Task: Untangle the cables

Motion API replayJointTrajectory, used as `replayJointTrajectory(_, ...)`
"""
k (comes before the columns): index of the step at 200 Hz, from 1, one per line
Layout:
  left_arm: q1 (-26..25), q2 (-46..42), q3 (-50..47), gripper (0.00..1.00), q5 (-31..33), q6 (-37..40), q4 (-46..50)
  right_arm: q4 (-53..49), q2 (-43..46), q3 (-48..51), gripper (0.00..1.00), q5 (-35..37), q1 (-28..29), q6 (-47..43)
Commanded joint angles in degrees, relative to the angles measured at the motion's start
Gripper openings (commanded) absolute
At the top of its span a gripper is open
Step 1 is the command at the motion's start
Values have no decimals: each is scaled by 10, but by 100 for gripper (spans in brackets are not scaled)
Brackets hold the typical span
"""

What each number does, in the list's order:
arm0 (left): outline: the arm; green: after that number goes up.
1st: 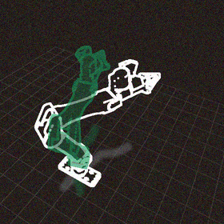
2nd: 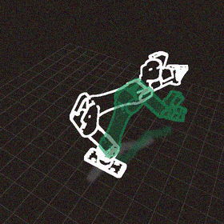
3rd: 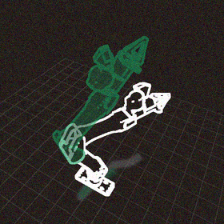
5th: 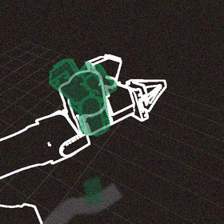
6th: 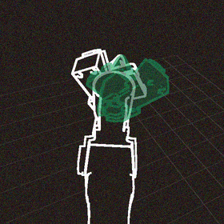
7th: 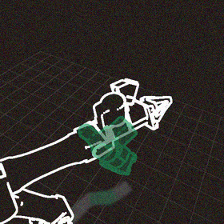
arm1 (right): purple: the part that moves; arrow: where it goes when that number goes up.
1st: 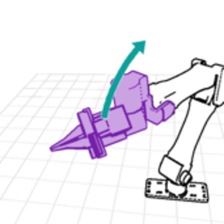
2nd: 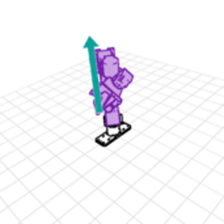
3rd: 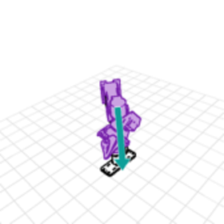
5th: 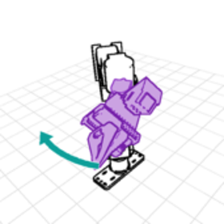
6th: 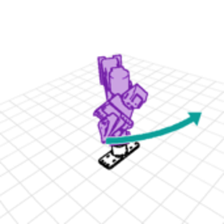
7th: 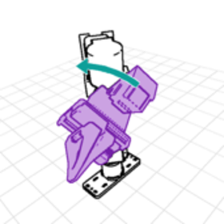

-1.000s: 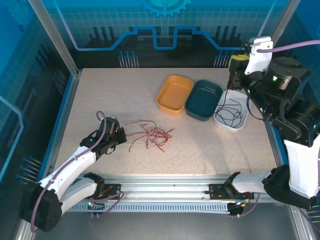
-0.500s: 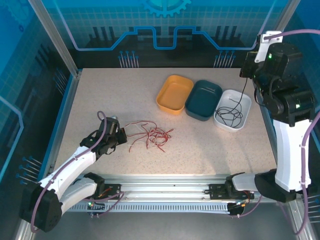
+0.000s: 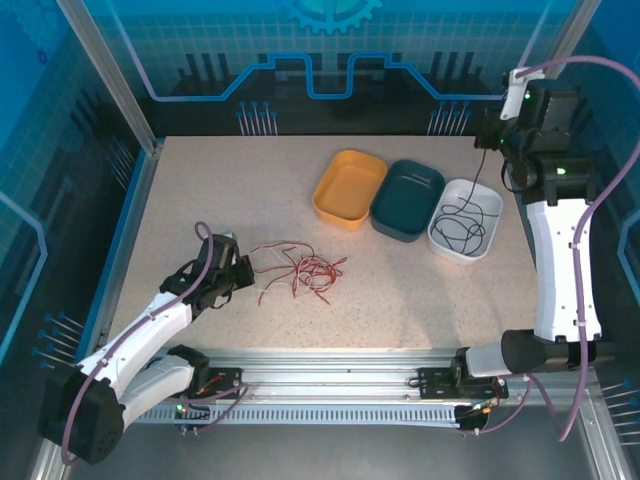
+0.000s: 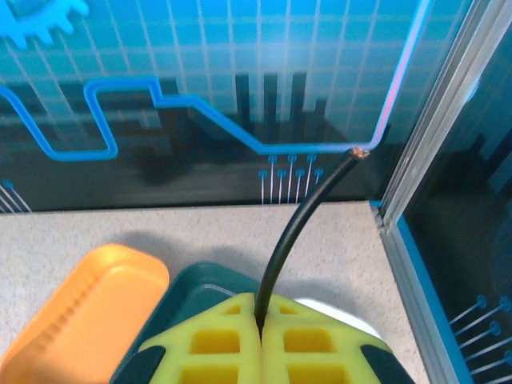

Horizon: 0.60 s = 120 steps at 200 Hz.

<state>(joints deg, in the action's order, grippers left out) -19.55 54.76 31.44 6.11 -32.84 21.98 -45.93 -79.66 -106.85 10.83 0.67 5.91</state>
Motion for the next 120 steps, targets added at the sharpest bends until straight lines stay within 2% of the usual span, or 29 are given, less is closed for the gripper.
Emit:
replayJointTrajectory(1,7,6,-8,0,-17,4,-11,65,43,78,0,-21,-7,-2)
replayJointTrajectory(25,7,10,-5,0,-15,9,-9,117,96,195,0,-21,-9,15)
replayJointTrajectory(49,7,11,-2,0,-17,12,-7,129,132,260,0,-12,-18,30)
replayJointTrajectory(73,7,14,1,0,-18,14,-9,120,137,274,0,-17,-39,35)
replayJointTrajectory(120,7,16,-5,0,-24,5,-18,125,129,279,0,-2,-40,20)
